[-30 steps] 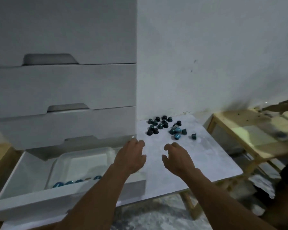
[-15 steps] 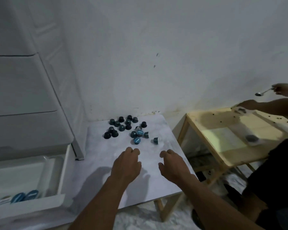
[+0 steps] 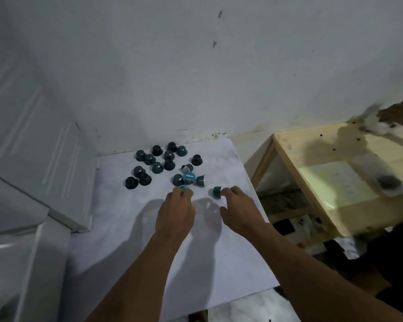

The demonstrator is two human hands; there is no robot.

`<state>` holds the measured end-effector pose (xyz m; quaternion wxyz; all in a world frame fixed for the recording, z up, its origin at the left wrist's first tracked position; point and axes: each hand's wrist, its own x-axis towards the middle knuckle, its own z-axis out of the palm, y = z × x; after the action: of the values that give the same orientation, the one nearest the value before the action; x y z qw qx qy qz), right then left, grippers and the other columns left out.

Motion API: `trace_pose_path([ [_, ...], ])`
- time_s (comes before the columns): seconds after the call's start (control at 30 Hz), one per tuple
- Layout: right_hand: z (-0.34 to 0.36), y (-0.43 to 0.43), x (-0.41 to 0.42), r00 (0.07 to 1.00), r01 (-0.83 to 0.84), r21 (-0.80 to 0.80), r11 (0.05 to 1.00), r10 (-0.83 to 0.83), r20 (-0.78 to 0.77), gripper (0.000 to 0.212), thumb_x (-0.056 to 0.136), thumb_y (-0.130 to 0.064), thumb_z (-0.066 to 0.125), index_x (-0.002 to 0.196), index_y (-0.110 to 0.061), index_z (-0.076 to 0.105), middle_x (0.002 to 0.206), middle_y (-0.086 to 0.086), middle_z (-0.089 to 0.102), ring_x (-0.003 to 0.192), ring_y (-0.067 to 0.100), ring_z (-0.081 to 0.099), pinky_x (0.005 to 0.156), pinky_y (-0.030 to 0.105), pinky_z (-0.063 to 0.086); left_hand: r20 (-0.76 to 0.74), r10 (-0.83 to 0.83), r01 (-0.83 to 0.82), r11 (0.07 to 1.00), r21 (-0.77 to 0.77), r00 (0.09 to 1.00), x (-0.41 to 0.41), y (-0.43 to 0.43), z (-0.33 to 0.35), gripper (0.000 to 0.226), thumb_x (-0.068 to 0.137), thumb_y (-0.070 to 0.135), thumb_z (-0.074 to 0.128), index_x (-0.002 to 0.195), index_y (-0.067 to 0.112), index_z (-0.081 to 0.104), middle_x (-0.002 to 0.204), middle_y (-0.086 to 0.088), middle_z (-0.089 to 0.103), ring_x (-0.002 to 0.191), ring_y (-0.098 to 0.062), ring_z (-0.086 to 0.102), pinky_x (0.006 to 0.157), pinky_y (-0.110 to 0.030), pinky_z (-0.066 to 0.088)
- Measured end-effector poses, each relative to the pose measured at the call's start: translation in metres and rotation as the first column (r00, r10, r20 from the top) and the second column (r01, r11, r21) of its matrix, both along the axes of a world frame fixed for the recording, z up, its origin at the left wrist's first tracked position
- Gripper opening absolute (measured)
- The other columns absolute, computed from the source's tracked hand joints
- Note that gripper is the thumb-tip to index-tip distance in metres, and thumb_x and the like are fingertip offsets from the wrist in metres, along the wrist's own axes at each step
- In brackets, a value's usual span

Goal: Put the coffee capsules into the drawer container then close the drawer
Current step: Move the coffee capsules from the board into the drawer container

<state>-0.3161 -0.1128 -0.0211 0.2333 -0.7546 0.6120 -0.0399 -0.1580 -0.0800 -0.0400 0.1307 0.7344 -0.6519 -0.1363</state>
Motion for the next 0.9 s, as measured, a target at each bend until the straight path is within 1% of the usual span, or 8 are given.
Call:
trace_pose_path([
  [0.13, -0.021, -0.036, 0.011, 1.0, 0.006, 0.071, 0.997, -0.006, -0.002, 0.042, 0.093, -0.015, 0.054, 0.134, -0.02, 0.044, 0.14, 0.003, 0.043, 0.116, 0.023, 0.053, 0.097, 0.029, 0.046, 0.028, 0.018, -0.019, 0.999, 0.031, 0.999, 0.01, -0.031, -0.021, 0.039, 0.088, 0.02, 0.062, 0.125, 0.017, 0.051, 0.126, -0.006, 0.046, 0.113, -0.024, 0.047, 0.091, -0.031, 0.045],
  [0.27, -0.038, -0.063, 0.02, 0.999, 0.012, 0.152, 0.988, -0.005, -0.047, 0.051, 0.092, -0.015, 0.058, 0.138, -0.02, 0.038, 0.145, 0.005, 0.032, 0.117, 0.025, 0.051, 0.1, 0.031, 0.047, 0.026, 0.025, -0.027, 0.997, 0.067, 0.999, 0.02, -0.052, -0.035, 0.052, 0.086, 0.03, 0.066, 0.132, 0.02, 0.044, 0.13, -0.006, 0.042, 0.116, -0.022, 0.046, 0.097, -0.029, 0.045],
  [0.33, -0.045, -0.072, 0.022, 0.999, 0.007, 0.183, 0.983, 0.003, -0.055, 0.044, 0.093, -0.015, 0.055, 0.135, -0.017, 0.043, 0.14, 0.007, 0.037, 0.112, 0.025, 0.053, 0.099, 0.031, 0.047, 0.02, 0.016, -0.018, 0.996, 0.086, 1.0, 0.022, -0.059, -0.04, 0.051, 0.088, 0.031, 0.064, 0.132, 0.022, 0.043, 0.129, -0.005, 0.043, 0.116, -0.021, 0.048, 0.098, -0.027, 0.043],
  [0.43, -0.052, -0.081, 0.024, 0.998, -0.008, 0.177, 0.984, 0.02, -0.065, 0.031, 0.095, -0.017, 0.051, 0.126, -0.015, 0.051, 0.123, 0.008, 0.05, 0.101, 0.023, 0.055, 0.092, 0.03, 0.047, -0.004, -0.009, 0.009, 0.995, 0.099, 1.0, 0.024, -0.066, -0.045, 0.049, 0.09, 0.028, 0.061, 0.135, 0.023, 0.041, 0.127, -0.004, 0.046, 0.114, -0.019, 0.049, 0.097, -0.025, 0.042],
  [0.57, -0.053, -0.087, 0.027, 0.996, -0.001, 0.143, 0.99, 0.013, -0.084, 0.025, 0.094, -0.02, 0.049, 0.118, -0.015, 0.055, 0.112, 0.007, 0.055, 0.092, 0.021, 0.055, 0.084, 0.027, 0.047, -0.022, -0.021, 0.024, 0.993, 0.117, 1.0, 0.025, -0.074, -0.045, 0.047, 0.089, 0.022, 0.06, 0.133, 0.019, 0.044, 0.129, -0.006, 0.046, 0.115, -0.021, 0.049, 0.099, -0.025, 0.039],
  [0.7, -0.044, -0.083, 0.028, 0.996, 0.007, 0.158, 0.987, 0.008, -0.091, 0.024, 0.094, -0.023, 0.052, 0.117, -0.016, 0.055, 0.114, 0.006, 0.051, 0.086, 0.02, 0.054, 0.081, 0.026, 0.048, -0.023, -0.022, 0.025, 0.99, 0.139, 1.0, 0.025, -0.074, -0.039, 0.042, 0.09, 0.02, 0.057, 0.13, 0.016, 0.045, 0.129, -0.005, 0.045, 0.115, -0.019, 0.049, 0.1, -0.024, 0.038],
  [0.83, -0.028, -0.071, 0.026, 0.998, 0.001, 0.142, 0.99, 0.008, -0.068, 0.026, 0.094, -0.023, 0.055, 0.119, -0.014, 0.054, 0.12, 0.008, 0.044, 0.084, 0.019, 0.05, 0.081, 0.025, 0.047, -0.022, -0.048, 0.05, 0.992, 0.112, 0.999, 0.024, -0.063, -0.028, 0.044, 0.09, 0.018, 0.058, 0.131, 0.014, 0.045, 0.13, -0.006, 0.045, 0.114, -0.017, 0.049, 0.099, -0.022, 0.038],
  [0.9, -0.017, -0.061, 0.025, 0.998, -0.027, 0.115, 0.993, 0.033, -0.051, 0.031, 0.095, -0.025, 0.055, 0.124, -0.015, 0.054, 0.123, 0.008, 0.045, 0.089, 0.019, 0.052, 0.082, 0.022, 0.045, -0.021, -0.054, 0.056, 0.994, 0.089, 0.998, 0.023, -0.054, -0.019, 0.044, 0.09, 0.017, 0.057, 0.132, 0.013, 0.045, 0.129, -0.007, 0.047, 0.114, -0.017, 0.05, 0.098, -0.023, 0.038],
])
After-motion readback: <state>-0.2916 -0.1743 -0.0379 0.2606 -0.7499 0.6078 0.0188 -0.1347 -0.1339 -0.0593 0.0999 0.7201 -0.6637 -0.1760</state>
